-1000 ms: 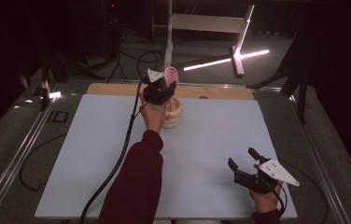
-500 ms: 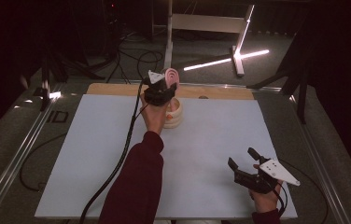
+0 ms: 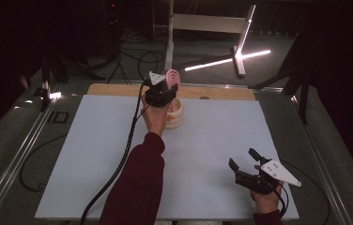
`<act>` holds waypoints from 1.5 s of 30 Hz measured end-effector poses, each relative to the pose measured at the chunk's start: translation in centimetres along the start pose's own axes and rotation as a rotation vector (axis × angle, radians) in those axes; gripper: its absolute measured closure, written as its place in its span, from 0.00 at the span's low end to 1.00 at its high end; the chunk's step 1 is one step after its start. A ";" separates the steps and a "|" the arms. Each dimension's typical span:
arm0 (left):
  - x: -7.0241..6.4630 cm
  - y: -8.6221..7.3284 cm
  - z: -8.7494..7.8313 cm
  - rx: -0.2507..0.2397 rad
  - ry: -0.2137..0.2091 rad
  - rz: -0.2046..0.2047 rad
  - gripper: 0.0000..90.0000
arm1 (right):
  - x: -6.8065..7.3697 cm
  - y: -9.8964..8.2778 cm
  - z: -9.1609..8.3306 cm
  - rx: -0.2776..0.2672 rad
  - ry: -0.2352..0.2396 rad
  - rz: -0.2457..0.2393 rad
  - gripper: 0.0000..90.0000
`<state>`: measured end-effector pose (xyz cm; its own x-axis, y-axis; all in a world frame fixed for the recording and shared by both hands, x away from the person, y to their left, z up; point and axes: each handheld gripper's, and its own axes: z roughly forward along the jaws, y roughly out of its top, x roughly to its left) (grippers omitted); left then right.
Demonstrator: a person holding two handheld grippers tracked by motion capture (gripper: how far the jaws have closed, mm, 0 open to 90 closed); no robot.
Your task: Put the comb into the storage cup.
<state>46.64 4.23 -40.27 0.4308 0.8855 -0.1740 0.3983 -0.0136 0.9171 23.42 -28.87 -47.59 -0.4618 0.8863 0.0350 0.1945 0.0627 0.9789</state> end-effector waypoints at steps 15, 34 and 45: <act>0.1 -0.2 -0.2 -0.004 0.009 -0.011 0.71 | 0.0 0.0 0.0 -0.002 0.000 -0.004 0.16; 0.7 -1.8 0.4 0.009 0.017 -0.049 0.71 | 0.1 0.0 0.0 -0.003 0.000 -0.003 0.16; 0.6 -2.2 0.7 0.013 0.013 -0.060 0.71 | 0.1 0.0 0.1 -0.003 0.002 -0.003 0.16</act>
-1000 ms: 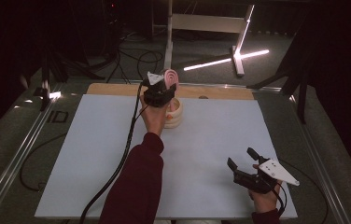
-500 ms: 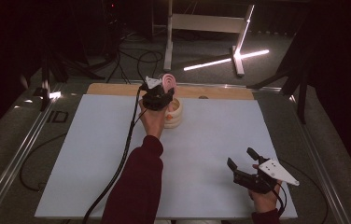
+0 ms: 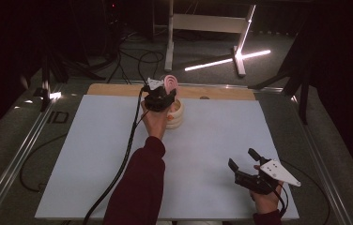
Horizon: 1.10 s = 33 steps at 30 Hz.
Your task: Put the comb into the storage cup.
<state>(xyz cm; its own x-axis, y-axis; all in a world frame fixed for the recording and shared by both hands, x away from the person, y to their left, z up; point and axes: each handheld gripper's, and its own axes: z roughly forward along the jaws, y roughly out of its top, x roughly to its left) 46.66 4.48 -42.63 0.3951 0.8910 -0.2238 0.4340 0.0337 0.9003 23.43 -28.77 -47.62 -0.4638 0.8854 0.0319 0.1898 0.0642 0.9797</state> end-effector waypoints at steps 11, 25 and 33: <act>0.1 -0.1 0.0 0.002 -0.003 -0.006 0.71 | 0.0 0.0 0.0 -0.002 0.002 0.000 0.16; 0.3 -0.2 0.0 0.005 -0.010 -0.025 0.70 | 0.1 0.0 0.0 0.000 0.003 -0.002 0.16; 0.7 -0.2 0.0 0.012 -0.014 -0.037 0.70 | 0.1 0.0 0.0 0.000 0.002 -0.002 0.16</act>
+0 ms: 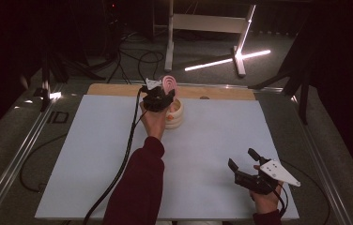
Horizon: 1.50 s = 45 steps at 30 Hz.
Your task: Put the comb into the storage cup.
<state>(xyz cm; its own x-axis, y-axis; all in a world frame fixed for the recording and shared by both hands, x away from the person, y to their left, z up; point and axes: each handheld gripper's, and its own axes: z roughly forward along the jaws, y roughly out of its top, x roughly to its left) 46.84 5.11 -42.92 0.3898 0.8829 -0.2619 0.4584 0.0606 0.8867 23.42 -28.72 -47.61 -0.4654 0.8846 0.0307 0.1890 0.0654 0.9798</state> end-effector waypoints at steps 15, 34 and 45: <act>1.6 -0.2 -0.5 0.005 -0.005 -0.051 0.70 | 0.1 0.0 0.0 0.002 0.000 -0.003 0.16; 2.4 -0.1 -0.8 0.030 0.018 -0.028 0.68 | 0.1 -0.1 0.1 0.001 0.005 -0.003 0.17; 3.3 -0.2 -1.1 0.045 0.038 -0.010 0.65 | 0.2 -0.1 0.2 0.007 0.005 -0.003 0.17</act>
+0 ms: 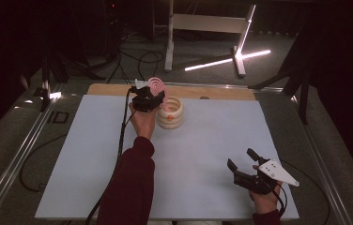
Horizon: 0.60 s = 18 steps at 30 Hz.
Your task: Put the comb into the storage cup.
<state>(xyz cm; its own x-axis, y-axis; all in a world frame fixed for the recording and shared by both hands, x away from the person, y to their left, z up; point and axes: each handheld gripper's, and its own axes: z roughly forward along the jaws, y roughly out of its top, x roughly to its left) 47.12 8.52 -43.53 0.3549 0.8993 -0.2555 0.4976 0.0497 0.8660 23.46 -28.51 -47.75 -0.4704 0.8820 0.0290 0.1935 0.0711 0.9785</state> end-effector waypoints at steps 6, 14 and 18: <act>0.1 0.0 -0.1 0.007 0.005 0.014 0.64 | 0.0 0.0 0.0 -0.002 0.000 0.000 0.17; 0.2 -0.1 0.0 0.038 0.029 0.057 0.61 | 0.0 0.0 0.0 -0.003 0.000 0.001 0.17; 0.2 -0.2 -0.1 0.041 0.035 0.065 0.58 | 0.0 0.0 0.0 0.000 -0.001 0.000 0.17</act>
<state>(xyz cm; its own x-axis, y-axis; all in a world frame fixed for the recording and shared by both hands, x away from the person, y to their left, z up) 47.05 8.74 -43.70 0.3599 0.9147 -0.1838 0.5064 -0.0261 0.8619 23.45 -28.50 -47.75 -0.4700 0.8822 0.0284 0.1934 0.0716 0.9785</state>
